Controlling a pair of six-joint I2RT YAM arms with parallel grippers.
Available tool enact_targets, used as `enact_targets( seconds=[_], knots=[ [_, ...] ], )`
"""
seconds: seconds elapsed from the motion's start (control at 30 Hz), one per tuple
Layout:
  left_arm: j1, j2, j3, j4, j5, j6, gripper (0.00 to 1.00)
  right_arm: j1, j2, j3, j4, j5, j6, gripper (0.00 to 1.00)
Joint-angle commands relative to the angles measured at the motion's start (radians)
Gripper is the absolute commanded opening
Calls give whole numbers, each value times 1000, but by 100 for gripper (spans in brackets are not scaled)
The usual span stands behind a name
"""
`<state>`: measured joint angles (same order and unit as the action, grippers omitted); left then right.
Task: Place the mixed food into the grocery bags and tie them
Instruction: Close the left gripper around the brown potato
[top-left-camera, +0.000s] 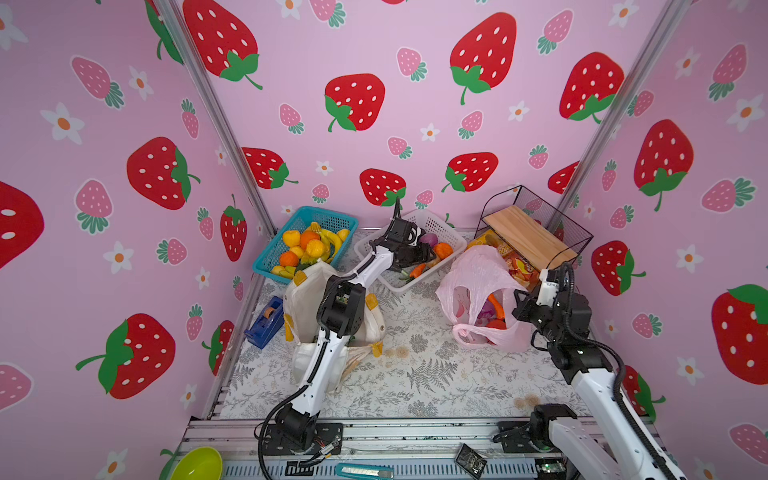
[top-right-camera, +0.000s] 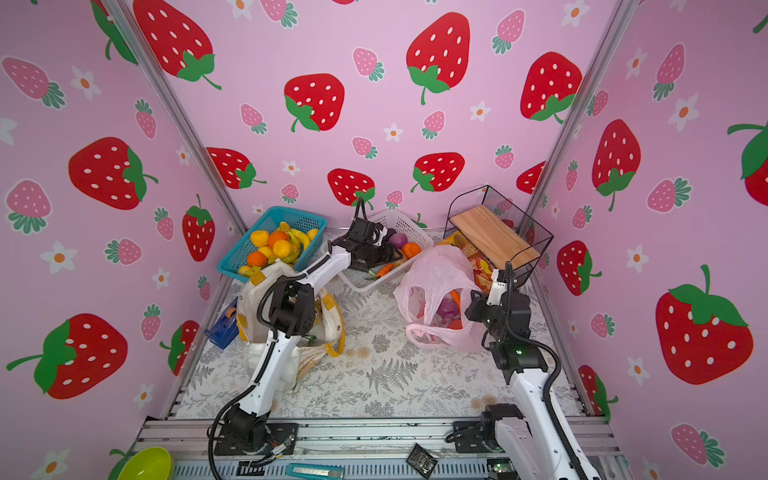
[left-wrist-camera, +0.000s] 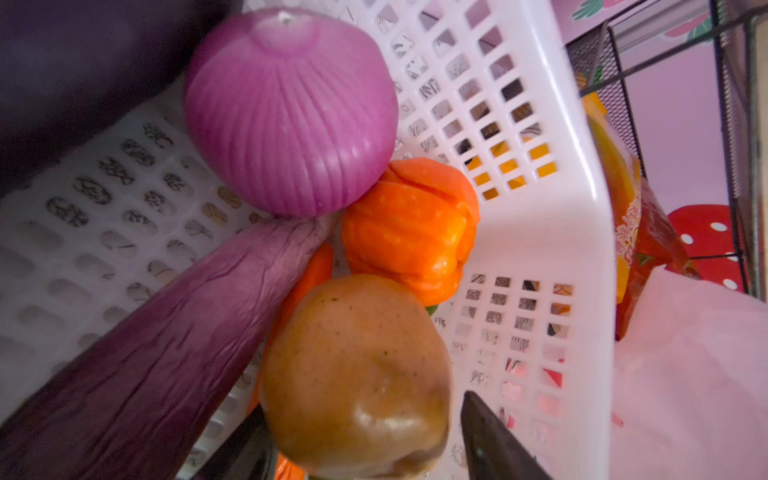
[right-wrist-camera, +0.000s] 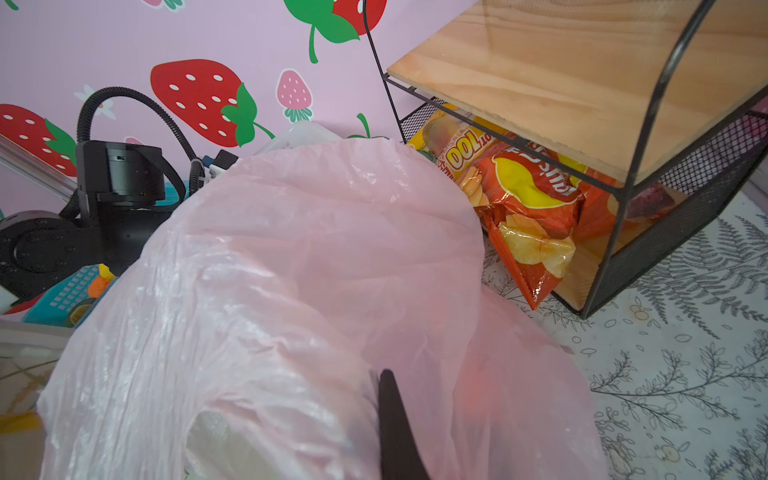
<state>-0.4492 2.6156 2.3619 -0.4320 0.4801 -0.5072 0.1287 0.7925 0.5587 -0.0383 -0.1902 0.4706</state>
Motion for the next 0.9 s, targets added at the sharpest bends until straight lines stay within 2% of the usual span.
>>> enact_targets(
  seconds=[0.0,0.2,0.5,0.63,0.87],
  knots=[
    [4,42,74,-13,10,-22,71,-5,-7,-14,10,-8,3,0],
    [4,49,111,-16,9,-29,66,-5,-7,-19,13,-13,2,0],
    [17,13,87,-11,-5,-21,44,-5,0,-25,16,-20,-1,0],
    [27,-76,-4,18,-15,-7,38,-5,1,-25,17,-19,-3,0],
    [42,-273,-219,109,-61,8,37,-5,21,-28,37,-34,3,0]
  ],
)
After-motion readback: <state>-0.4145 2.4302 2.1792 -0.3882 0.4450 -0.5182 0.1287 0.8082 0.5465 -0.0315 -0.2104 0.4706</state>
